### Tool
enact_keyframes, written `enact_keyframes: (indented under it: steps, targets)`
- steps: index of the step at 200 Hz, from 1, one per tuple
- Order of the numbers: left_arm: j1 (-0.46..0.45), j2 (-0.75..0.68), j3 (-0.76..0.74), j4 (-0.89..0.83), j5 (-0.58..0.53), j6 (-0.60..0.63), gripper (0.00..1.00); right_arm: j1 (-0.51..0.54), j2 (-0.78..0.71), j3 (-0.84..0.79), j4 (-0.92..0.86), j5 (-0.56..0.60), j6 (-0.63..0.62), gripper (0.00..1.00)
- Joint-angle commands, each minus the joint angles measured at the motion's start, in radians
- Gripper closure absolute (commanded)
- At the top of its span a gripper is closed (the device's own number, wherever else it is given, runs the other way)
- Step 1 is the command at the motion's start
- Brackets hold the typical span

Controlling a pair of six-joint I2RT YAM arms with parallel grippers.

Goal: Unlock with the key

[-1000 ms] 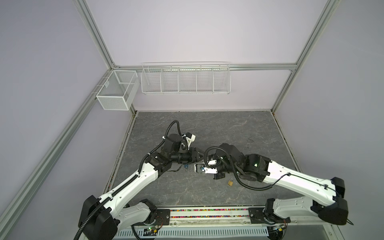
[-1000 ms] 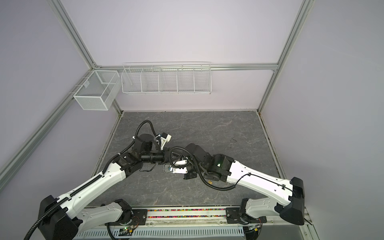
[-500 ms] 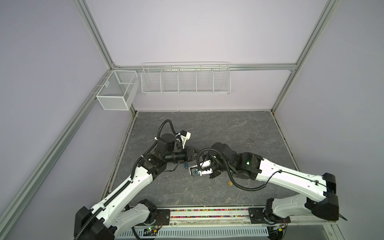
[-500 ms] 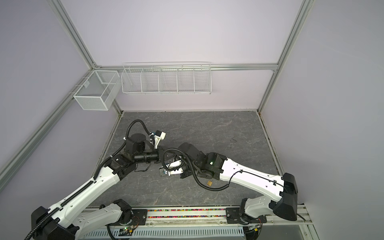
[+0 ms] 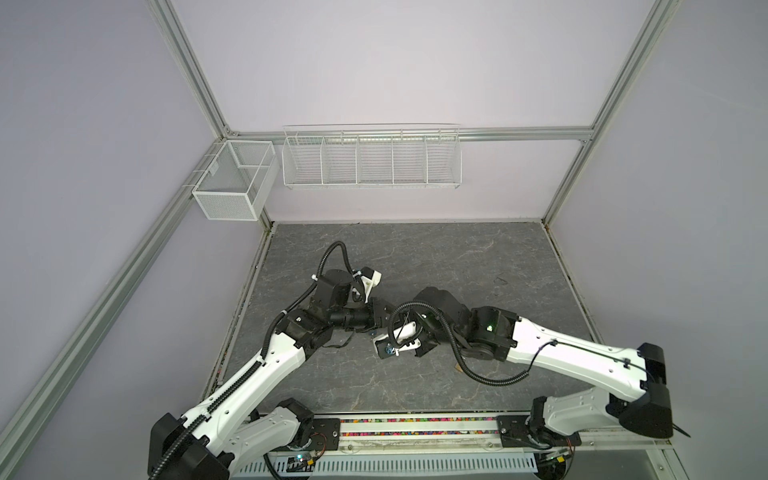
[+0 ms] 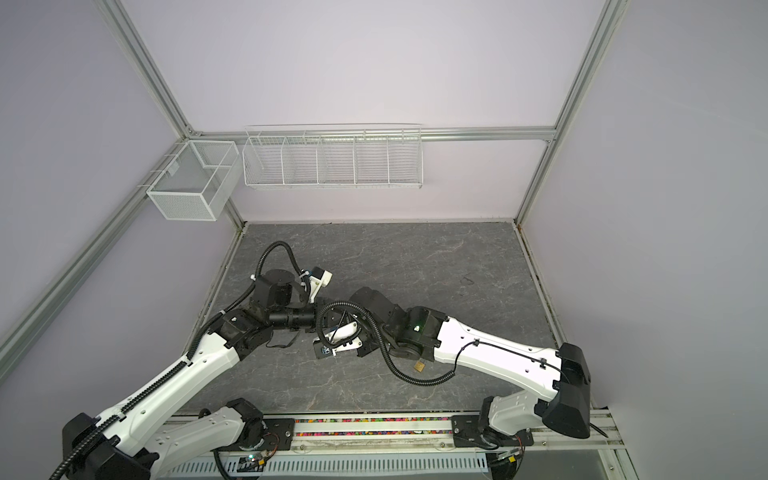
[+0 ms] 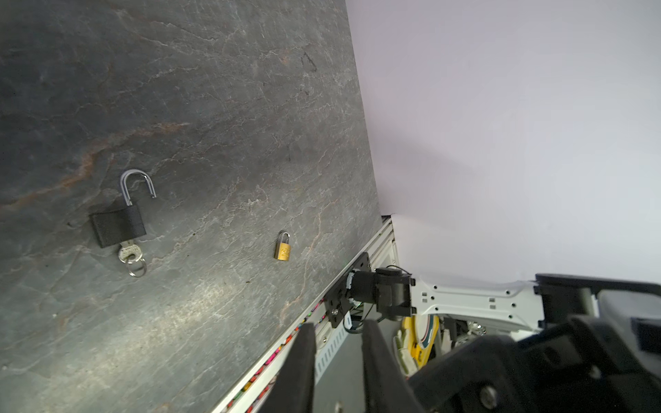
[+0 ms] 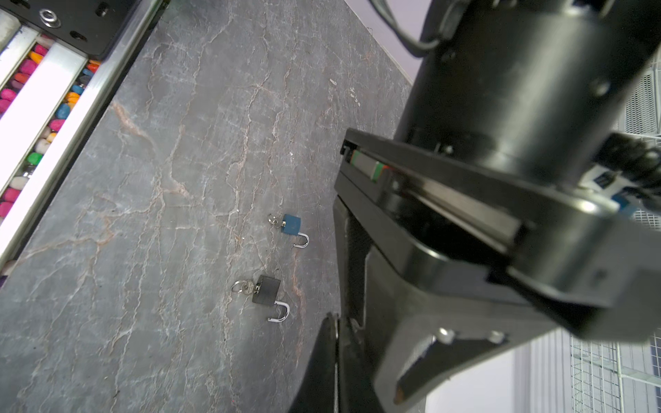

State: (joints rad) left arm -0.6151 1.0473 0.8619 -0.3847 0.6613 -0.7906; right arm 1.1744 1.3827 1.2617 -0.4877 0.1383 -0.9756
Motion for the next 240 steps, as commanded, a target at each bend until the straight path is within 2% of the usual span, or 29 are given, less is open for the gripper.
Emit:
enact_keyframes:
  steps: [1, 34, 46, 121, 153, 164, 192, 210, 224, 240]
  targets:
    - [0.005, 0.010, 0.002, 0.020, 0.026, 0.002, 0.79, 0.007, 0.010, 0.015, 0.039, -0.002, -0.029, 0.94]
    - [0.006, 0.008, -0.005, 0.056, 0.049, -0.021, 0.91, 0.006, 0.018, 0.015, 0.041, 0.006, -0.035, 0.94]
    - [0.009, 0.007, 0.000, 0.039, 0.038, -0.015, 1.00, 0.006, 0.013, 0.013, 0.043, 0.006, -0.035, 0.94]
    - [0.027, -0.020, 0.005, 0.049, -0.026, -0.017, 1.00, 0.007, 0.010, 0.025, 0.006, 0.026, -0.005, 0.94]
    - [0.030, -0.030, -0.004, 0.148, -0.089, -0.060, 1.00, 0.005, -0.001, 0.046, 0.001, 0.018, 0.055, 0.70]
    - [0.031, -0.030, -0.002, 0.180, -0.132, -0.067, 1.00, 0.003, -0.016, 0.048, -0.004, 0.008, 0.084, 0.65]
    - [0.026, -0.028, -0.014, 0.327, -0.253, -0.076, 1.00, -0.040, -0.106, 0.004, 0.018, -0.074, 0.246, 0.59]
    - [0.026, -0.024, -0.040, 0.436, -0.370, -0.079, 1.00, -0.109, -0.179, -0.045, 0.067, -0.184, 0.440, 0.58]
    - [0.024, -0.013, -0.062, 0.560, -0.415, -0.101, 1.00, -0.162, -0.242, -0.085, 0.112, -0.258, 0.598, 0.58]
    - [0.008, 0.011, -0.079, 0.681, -0.469, -0.106, 1.00, -0.249, -0.310, -0.178, 0.242, -0.321, 0.844, 0.43]
